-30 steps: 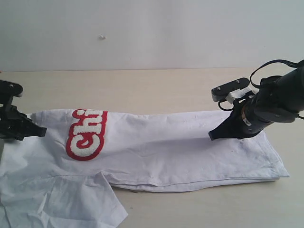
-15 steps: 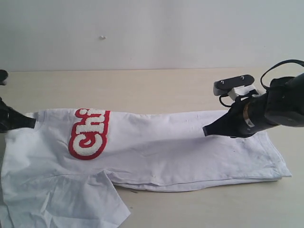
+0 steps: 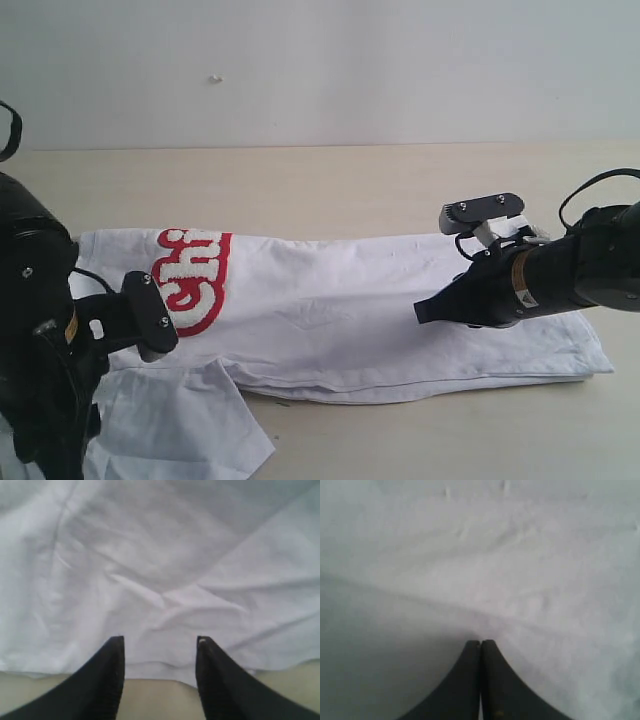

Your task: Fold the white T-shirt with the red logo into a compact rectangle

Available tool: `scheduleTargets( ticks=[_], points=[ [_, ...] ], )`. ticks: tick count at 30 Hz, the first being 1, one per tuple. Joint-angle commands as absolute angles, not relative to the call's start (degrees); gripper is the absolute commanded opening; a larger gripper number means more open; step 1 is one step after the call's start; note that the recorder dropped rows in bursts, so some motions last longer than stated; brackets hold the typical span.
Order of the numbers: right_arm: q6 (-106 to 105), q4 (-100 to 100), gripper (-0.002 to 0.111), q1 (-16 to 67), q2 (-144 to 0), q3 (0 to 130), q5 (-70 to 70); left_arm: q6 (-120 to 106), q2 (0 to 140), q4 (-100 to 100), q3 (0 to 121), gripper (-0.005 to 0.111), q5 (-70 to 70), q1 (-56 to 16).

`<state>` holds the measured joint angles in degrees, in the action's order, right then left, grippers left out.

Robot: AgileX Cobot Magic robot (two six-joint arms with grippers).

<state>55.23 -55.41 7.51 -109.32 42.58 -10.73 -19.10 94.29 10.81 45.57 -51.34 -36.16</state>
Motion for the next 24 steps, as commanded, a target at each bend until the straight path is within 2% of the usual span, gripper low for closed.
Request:
scheduleTargets(
  ticks=[1,9,24],
  points=[
    [55.6,-56.1,0.000,7.4,-108.8,42.3,-11.3,-22.3,92.2,2.1,45.5,0.058,-53.9,-36.7],
    [55.6,-56.5,0.000,7.4,-108.8,42.3,-11.3,-25.9,92.0,-6.5,45.5,0.056,-52.8,-36.7],
    [55.6,-56.5,0.000,7.4,-108.8,42.3,-10.9,-29.8,92.6,-7.2,39.0,0.056,-43.3,-36.7]
  ],
)
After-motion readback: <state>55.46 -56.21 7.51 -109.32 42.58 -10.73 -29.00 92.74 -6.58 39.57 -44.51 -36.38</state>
